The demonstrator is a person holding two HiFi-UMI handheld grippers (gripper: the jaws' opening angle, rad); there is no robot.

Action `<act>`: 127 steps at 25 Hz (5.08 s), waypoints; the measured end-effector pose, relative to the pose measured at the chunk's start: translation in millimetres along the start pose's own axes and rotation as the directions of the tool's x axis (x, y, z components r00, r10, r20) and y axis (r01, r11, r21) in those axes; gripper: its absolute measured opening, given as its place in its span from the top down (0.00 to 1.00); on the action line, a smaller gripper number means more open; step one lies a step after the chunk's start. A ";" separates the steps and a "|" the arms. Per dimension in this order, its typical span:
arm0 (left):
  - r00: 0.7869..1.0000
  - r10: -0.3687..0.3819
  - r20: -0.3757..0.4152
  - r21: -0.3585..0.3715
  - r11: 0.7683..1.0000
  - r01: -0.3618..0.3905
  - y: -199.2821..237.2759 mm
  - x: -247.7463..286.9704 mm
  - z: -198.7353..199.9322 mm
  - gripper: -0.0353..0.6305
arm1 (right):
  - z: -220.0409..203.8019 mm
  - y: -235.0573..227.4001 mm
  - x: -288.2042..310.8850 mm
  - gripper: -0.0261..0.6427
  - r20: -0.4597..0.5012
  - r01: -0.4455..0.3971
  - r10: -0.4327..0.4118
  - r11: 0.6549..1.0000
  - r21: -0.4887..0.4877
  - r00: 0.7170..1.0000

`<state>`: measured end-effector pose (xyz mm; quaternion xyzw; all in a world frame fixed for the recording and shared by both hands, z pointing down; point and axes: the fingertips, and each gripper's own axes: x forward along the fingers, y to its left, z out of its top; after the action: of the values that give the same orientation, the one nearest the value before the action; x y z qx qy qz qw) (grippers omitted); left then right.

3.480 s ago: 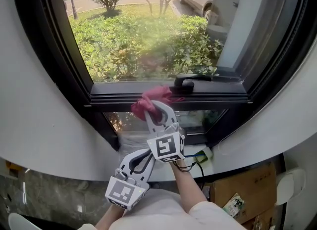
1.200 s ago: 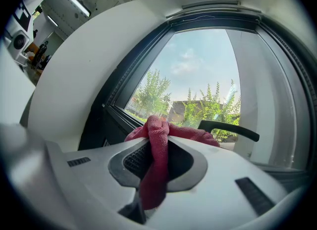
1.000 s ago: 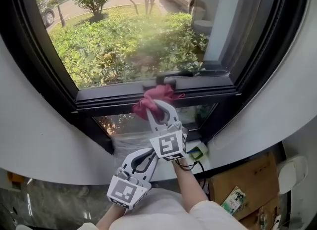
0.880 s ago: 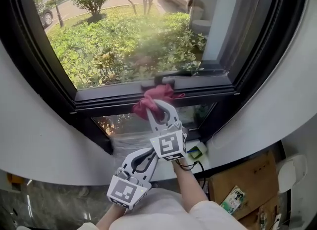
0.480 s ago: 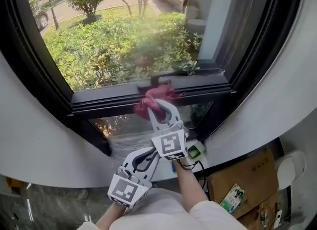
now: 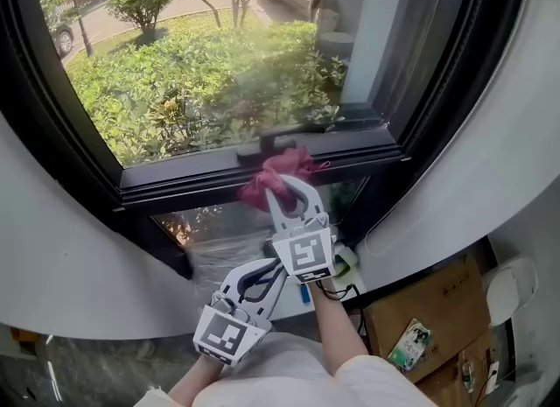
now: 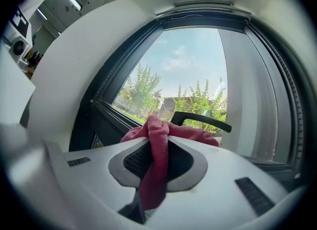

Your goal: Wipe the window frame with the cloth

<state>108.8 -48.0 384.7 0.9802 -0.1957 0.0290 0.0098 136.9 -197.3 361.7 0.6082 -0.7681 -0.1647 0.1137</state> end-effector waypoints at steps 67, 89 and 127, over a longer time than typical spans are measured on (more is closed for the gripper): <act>0.929 -0.341 0.143 0.088 0.939 0.331 -89.5 119.2 68.4 0.88 | 177.6 -372.2 -134.2 0.85 0.271 0.726 -0.681 0.675 -0.130 0.681; 0.931 -0.348 0.112 0.054 0.937 0.344 -66.6 138.1 60.5 0.88 | 237.8 -421.9 -122.1 0.85 0.375 0.797 -0.709 0.577 -0.179 0.597; 0.922 -0.374 0.097 0.070 0.927 0.369 -71.0 131.6 54.3 0.88 | 201.6 -410.7 -122.3 0.86 0.327 0.794 -0.726 0.578 -0.186 0.605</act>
<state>260.3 -34.5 338.0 0.9995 -0.0058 -0.0220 -0.0202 458.3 -139.9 18.6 0.8316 -0.4014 -0.3815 0.0426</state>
